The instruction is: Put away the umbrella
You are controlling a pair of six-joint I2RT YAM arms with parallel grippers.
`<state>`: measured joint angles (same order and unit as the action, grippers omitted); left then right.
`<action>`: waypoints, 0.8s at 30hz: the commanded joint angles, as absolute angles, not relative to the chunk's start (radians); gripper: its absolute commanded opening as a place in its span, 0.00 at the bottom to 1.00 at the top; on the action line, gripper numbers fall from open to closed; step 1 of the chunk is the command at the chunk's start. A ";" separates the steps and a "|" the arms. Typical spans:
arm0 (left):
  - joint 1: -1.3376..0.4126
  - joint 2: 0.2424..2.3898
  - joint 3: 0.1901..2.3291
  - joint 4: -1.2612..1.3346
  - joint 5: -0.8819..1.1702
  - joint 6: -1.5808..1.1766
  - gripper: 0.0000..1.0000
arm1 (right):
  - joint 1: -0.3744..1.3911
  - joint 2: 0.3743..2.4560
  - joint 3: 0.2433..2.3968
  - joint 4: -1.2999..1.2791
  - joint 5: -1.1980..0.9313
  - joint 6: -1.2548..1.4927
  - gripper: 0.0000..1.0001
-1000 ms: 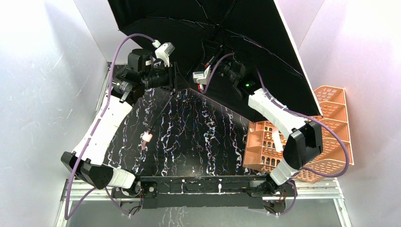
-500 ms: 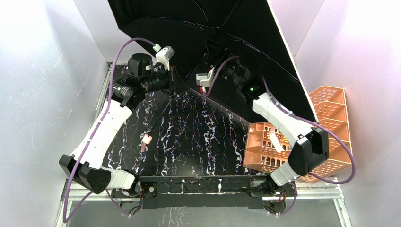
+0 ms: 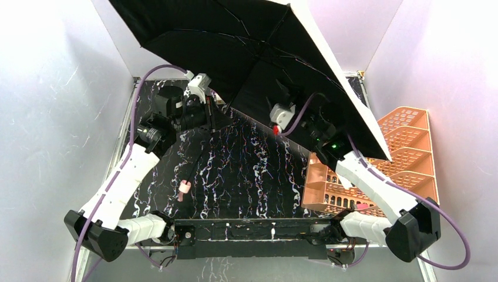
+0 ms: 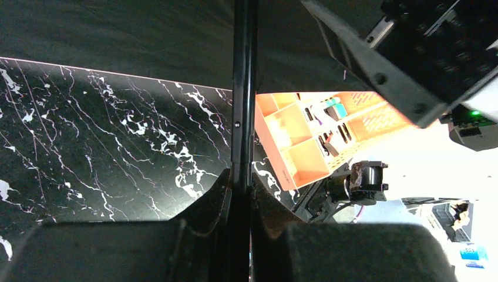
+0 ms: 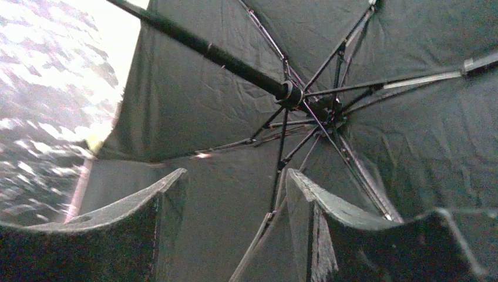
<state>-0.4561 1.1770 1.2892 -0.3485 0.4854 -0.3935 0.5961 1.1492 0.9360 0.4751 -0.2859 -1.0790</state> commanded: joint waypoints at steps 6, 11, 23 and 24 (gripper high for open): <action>-0.518 1.118 1.180 -0.314 0.368 -0.468 0.00 | 0.597 1.072 0.945 0.536 -0.086 0.077 0.73; -0.550 1.120 1.151 -0.281 0.358 -0.483 0.00 | 0.598 1.107 0.974 0.551 -0.012 0.412 0.77; -0.574 1.085 1.087 -0.235 0.273 -0.500 0.03 | 0.605 1.276 1.044 0.679 0.016 0.827 0.80; -0.573 1.082 1.085 -0.234 0.272 -0.500 0.04 | 0.608 1.293 1.049 0.687 0.020 0.839 0.80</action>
